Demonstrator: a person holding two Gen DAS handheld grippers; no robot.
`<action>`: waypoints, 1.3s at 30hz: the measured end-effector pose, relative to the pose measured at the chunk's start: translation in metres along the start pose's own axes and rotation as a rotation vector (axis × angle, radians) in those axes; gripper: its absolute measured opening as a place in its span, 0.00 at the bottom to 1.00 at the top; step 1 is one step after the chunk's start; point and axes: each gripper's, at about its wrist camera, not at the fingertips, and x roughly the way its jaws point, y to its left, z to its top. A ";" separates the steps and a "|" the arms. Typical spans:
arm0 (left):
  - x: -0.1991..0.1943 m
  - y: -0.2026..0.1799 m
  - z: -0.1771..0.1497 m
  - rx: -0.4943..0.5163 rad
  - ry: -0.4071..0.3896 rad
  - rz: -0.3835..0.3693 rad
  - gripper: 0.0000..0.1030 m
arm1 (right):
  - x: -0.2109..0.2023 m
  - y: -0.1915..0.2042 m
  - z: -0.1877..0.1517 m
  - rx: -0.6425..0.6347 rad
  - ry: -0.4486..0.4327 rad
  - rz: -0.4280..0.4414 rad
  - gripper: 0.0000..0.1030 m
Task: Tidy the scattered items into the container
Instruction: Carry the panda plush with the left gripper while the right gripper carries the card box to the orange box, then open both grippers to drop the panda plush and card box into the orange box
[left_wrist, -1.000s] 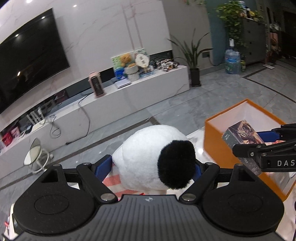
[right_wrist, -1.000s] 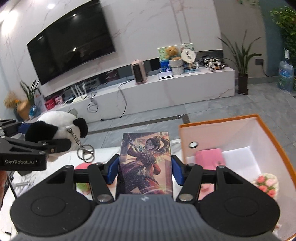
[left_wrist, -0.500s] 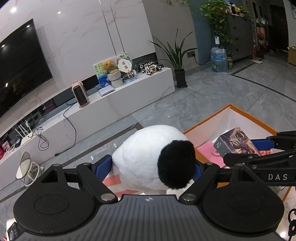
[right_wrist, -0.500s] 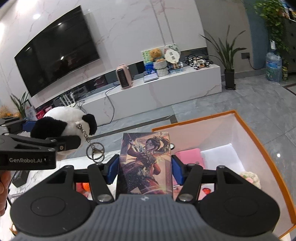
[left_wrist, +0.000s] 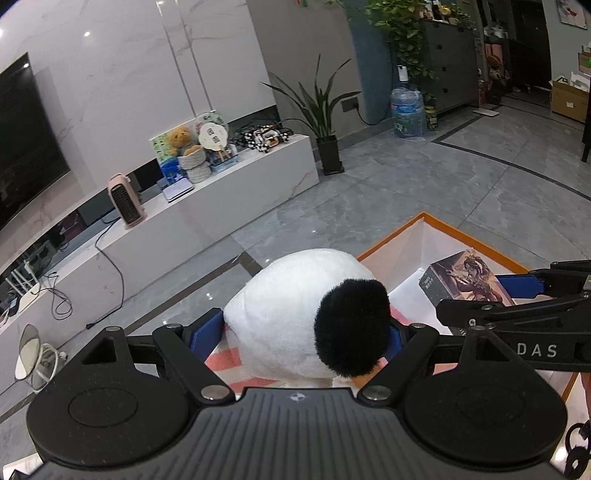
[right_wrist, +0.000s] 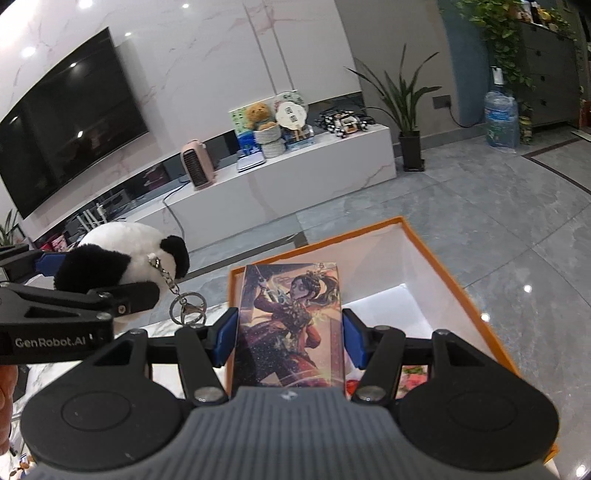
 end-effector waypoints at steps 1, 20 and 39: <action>0.003 -0.003 0.002 0.001 -0.001 -0.004 0.95 | 0.002 -0.002 0.001 0.003 0.000 -0.009 0.59; 0.059 -0.027 0.026 0.000 0.034 -0.068 0.95 | 0.029 -0.042 0.009 0.084 0.023 -0.130 0.59; 0.088 -0.032 0.026 -0.080 0.051 -0.129 1.00 | 0.027 -0.059 0.012 0.158 -0.016 -0.175 0.67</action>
